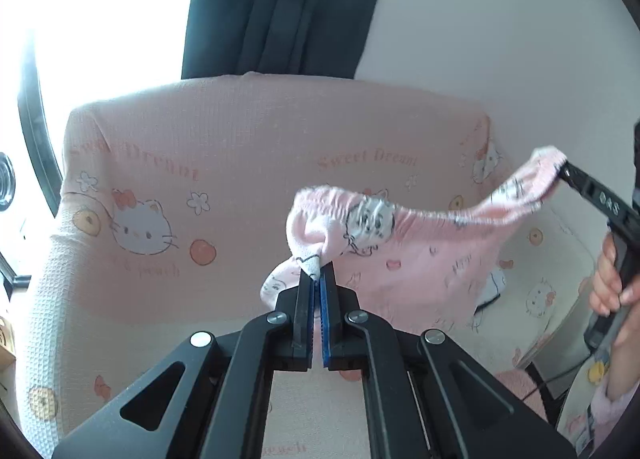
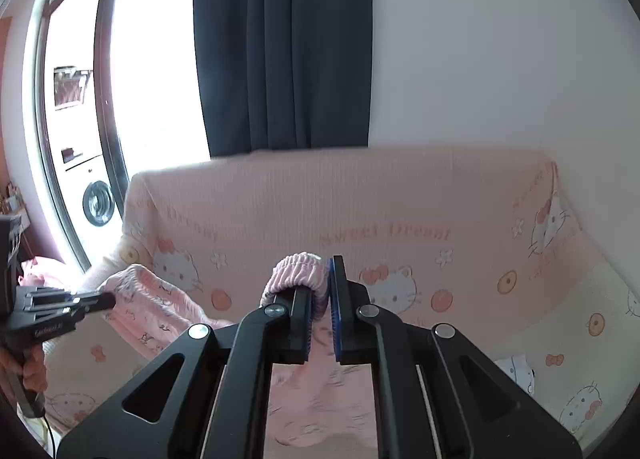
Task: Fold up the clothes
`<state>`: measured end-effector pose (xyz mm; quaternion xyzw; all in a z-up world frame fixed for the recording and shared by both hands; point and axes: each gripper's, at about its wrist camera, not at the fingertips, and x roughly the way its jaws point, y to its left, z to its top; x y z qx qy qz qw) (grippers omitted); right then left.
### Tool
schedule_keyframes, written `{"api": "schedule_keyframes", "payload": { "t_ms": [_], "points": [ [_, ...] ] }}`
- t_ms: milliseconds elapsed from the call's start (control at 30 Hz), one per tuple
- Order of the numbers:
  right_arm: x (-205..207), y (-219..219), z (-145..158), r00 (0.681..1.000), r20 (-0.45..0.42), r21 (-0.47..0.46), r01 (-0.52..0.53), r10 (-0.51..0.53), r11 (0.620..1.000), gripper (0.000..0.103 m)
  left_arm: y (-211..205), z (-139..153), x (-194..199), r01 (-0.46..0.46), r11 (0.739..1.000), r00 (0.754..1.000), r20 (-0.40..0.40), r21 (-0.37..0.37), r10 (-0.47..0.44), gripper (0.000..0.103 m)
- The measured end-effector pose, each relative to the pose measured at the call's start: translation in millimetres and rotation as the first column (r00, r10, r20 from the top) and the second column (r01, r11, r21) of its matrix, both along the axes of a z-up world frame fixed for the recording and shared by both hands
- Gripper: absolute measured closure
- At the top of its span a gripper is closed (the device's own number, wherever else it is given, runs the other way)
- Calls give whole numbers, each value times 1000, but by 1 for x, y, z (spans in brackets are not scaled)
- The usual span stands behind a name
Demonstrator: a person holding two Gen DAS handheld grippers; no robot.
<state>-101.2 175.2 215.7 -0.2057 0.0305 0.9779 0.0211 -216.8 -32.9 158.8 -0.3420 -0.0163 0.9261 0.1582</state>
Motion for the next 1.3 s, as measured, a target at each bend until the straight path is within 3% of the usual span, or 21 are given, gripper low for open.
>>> {"api": "schedule_keyframes", "payload": {
  "t_ms": [67, 167, 267, 367, 400, 433, 467, 533, 633, 800, 833, 867, 900, 933, 1000, 1167, 1233, 1300],
  "points": [
    [19, -4, -18, 1000, 30, -20, 0, 1, 1000, 97, 2, -38, 20, 14, 1000, 997, 75, 1, -14, 100],
    [46, -8, -81, 990, 138, -77, 17, -6, 997, 96, 4, -112, 34, 25, 1000, 967, 253, -10, -22, 97],
    [66, -6, -168, 946, 323, -135, 68, -21, 988, 95, 10, -185, 42, 35, 999, 903, 430, -33, -18, 97],
    [83, -2, -242, 876, 481, -178, 111, -12, 978, 95, 15, -258, 51, 50, 997, 806, 591, -54, -8, 93],
    [89, -1, -257, 861, 508, -173, 121, -17, 978, 95, 16, -266, 50, 45, 997, 801, 599, -56, -3, 87],
    [95, 1, -267, 852, 523, -168, 128, -22, 977, 95, 17, -265, 47, 36, 998, 811, 585, -57, 4, 65],
    [100, 3, -271, 847, 531, -169, 132, -23, 977, 95, 19, -263, 44, 35, 998, 827, 562, -46, -3, 49],
    [106, 9, -274, 848, 530, -180, 139, -23, 974, 95, 30, -261, 37, 76, 997, 852, 521, -25, -52, 49],
    [108, 15, -271, 849, 528, -184, 143, -25, 973, 94, 62, -264, 33, 171, 982, 872, 477, -80, -113, 49],
    [110, 21, -274, 839, 544, -192, 152, -24, 969, 94, 115, -301, 24, 349, 902, 830, 531, -255, -170, 49],
    [110, 21, -275, 836, 548, -191, 153, -24, 970, 94, 119, -309, 24, 372, 881, 822, 545, -293, -166, 53],
    [111, 21, -276, 833, 553, -186, 154, -26, 970, 94, 122, -316, 26, 395, 858, 813, 560, -328, -160, 74],
    [111, 21, -278, 830, 558, -181, 155, -29, 971, 94, 124, -324, 27, 417, 834, 804, 574, -361, -154, 88],
    [112, 21, -280, 825, 565, -175, 156, -31, 972, 94, 121, -325, 28, 414, 831, 805, 576, -372, -143, 98],
    [111, 21, -287, 808, 588, -163, 159, -34, 974, 94, 110, -322, 29, 381, 847, 813, 570, -370, -117, 98],
    [104, 11, -315, 752, 659, -137, 146, -20, 980, 91, 49, -269, 33, 139, 960, 890, 456, -242, -14, 98],
    [100, 5, -326, 731, 682, -130, 139, -13, 982, 91, 22, -245, 43, 37, 982, 913, 407, -184, 42, 98],
    [97, -3, -335, 714, 700, -121, 126, -5, 985, 91, 0, -233, 55, -43, 991, 916, 392, -127, 90, 98]
  ]
}}
